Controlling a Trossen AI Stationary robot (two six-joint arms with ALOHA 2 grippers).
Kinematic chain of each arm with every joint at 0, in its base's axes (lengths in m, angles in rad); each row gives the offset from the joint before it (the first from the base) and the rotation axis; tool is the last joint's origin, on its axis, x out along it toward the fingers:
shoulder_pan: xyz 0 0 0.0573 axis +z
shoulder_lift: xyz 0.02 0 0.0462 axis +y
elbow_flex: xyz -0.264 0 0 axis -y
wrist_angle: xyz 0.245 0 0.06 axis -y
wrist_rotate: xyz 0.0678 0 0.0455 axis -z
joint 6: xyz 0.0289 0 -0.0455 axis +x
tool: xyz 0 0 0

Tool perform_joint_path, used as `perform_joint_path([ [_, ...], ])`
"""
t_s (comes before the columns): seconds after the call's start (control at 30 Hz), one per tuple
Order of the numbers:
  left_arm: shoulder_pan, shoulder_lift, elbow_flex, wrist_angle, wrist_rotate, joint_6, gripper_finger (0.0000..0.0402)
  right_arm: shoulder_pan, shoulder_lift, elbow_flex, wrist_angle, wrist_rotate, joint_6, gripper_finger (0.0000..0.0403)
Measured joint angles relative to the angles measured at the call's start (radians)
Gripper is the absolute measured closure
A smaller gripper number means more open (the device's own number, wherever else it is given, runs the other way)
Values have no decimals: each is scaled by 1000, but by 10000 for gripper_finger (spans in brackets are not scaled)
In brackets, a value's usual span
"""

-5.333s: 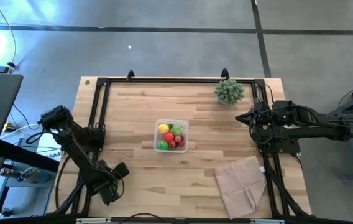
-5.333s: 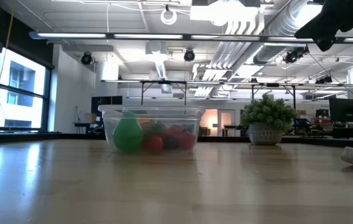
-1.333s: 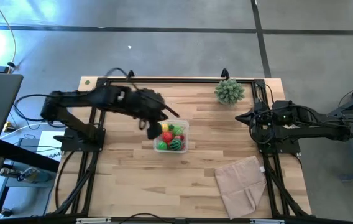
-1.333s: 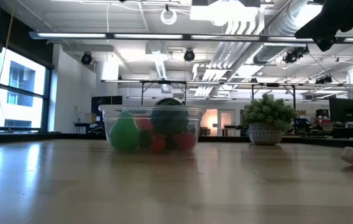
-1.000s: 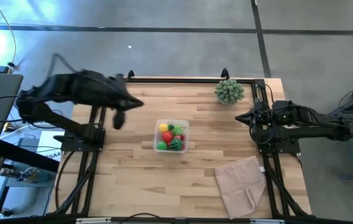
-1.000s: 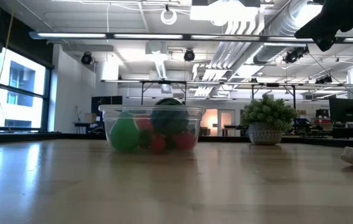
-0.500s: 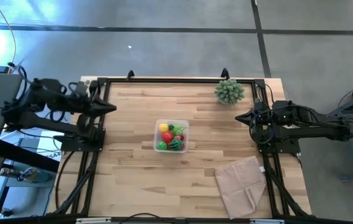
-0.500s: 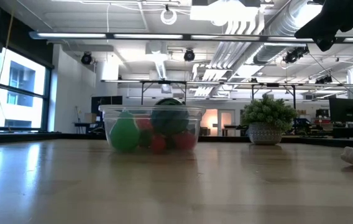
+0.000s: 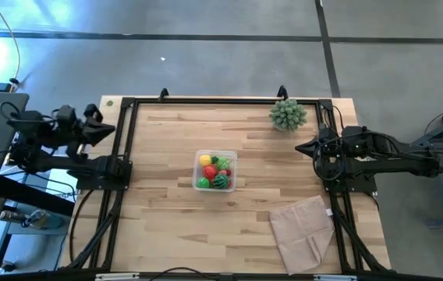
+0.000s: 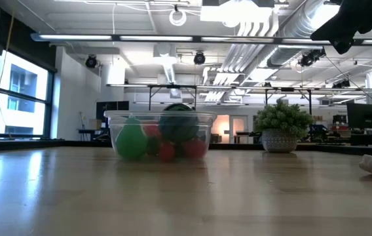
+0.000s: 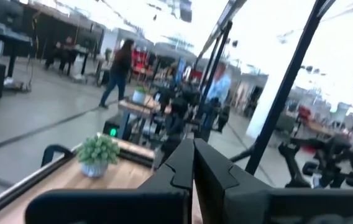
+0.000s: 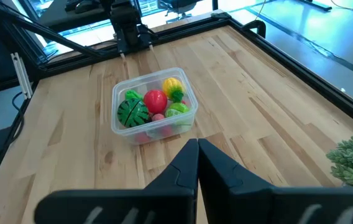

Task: Pick and placing Produce into tupperware
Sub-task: Return to Home Position

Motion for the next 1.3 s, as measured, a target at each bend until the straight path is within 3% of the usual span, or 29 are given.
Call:
perform_joint_path([
  [0.23,0,-140,-52,39,-4,26,401,0,0,0,0,0,0,402],
  [0.4,0,-131,-92,75,-11,37,401,0,0,0,0,0,0,402],
  [0.63,0,-128,-301,346,62,36,401,0,1,0,0,0,0,402],
  [0.97,0,-125,-598,620,85,-48,401,0,1,0,0,0,0,402],
  [1.3,0,-125,-711,679,98,-97,401,0,0,0,0,0,0,402],
])
